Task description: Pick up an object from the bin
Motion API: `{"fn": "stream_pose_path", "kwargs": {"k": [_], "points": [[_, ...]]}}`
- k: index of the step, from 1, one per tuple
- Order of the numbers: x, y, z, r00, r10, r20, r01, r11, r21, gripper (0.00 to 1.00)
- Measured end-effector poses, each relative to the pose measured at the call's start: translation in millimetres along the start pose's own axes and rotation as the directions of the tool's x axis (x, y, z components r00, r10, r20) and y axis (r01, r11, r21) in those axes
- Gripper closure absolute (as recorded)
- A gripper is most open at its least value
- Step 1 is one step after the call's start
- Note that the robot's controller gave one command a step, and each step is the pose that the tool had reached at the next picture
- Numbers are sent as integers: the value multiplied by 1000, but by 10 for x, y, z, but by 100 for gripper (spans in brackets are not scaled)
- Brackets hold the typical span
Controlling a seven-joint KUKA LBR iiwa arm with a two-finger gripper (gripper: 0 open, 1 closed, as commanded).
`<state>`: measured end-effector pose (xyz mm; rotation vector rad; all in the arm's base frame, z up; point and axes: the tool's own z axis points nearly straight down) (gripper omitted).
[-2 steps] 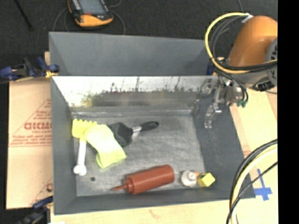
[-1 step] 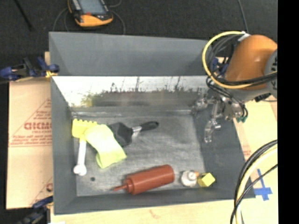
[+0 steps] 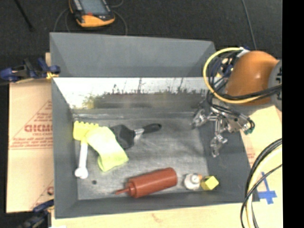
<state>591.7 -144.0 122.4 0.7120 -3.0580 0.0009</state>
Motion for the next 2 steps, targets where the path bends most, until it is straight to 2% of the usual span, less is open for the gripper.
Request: {"fn": "stream_pose_path", "kwargs": {"k": [1, 2], "points": [[-89, 147, -180, 997, -71, 5, 71, 997, 1, 0], [78, 399, -20, 981, 195, 8, -195, 981, 1, 0]]}}
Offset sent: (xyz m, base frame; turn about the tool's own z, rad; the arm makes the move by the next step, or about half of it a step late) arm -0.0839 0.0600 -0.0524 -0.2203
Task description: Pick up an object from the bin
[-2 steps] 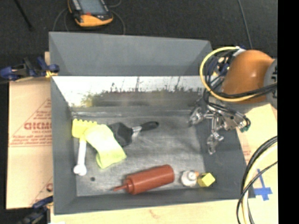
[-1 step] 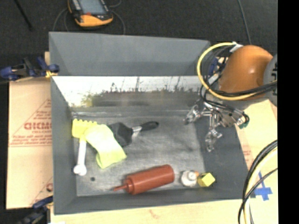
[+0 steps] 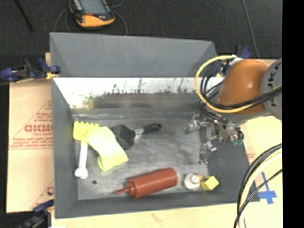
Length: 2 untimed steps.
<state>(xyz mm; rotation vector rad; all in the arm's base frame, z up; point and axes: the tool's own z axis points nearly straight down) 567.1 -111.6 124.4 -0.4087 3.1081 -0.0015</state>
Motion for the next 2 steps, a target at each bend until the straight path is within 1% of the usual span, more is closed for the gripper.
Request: {"fn": "stream_pose_path", "kwargs": {"k": [1, 2], "points": [[277, -71, 88, 976, -216, -5, 216, 976, -3, 0], [475, -29, 40, 934, -356, -4, 356, 934, -3, 0]]}}
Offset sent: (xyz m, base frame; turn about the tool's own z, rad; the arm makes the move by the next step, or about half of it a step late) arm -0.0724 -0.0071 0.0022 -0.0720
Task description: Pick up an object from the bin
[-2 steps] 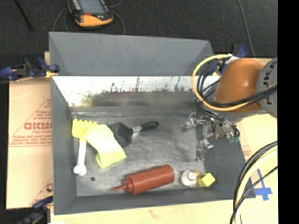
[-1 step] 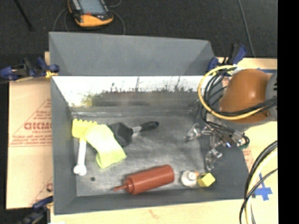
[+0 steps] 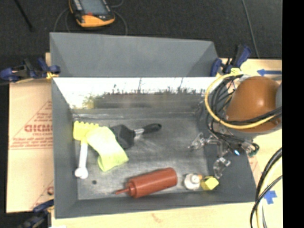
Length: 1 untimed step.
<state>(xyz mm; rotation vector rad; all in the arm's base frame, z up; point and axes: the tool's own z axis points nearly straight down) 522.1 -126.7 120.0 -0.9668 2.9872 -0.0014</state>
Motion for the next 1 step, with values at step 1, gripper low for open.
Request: {"fn": "stream_pose_path", "kwargs": {"k": [1], "points": [[-24, 309, 95, 968, 249, 1, -249, 968, 0, 0]]}}
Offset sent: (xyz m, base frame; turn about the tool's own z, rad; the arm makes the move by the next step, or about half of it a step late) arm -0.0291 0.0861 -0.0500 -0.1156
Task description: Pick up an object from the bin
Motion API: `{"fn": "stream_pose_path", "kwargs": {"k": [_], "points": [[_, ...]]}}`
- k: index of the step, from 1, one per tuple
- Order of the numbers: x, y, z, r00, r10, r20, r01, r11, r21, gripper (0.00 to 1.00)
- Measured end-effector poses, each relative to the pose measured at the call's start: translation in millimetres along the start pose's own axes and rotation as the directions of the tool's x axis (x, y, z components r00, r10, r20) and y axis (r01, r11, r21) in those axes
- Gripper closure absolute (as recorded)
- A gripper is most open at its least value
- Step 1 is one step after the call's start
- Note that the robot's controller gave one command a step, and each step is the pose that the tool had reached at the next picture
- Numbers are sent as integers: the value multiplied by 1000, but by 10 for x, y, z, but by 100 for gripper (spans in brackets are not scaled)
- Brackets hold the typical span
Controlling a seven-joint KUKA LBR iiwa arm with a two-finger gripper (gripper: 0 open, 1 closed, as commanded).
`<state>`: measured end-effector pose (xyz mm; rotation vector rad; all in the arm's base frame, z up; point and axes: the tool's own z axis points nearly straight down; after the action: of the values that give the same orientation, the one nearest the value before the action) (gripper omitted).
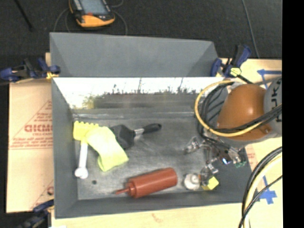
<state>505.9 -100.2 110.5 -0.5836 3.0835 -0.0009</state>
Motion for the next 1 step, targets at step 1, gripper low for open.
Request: {"fn": "stream_pose_path", "kwargs": {"k": [1], "points": [[-77, 494, 326, 934, -357, -21, 357, 934, 7, 100]]}}
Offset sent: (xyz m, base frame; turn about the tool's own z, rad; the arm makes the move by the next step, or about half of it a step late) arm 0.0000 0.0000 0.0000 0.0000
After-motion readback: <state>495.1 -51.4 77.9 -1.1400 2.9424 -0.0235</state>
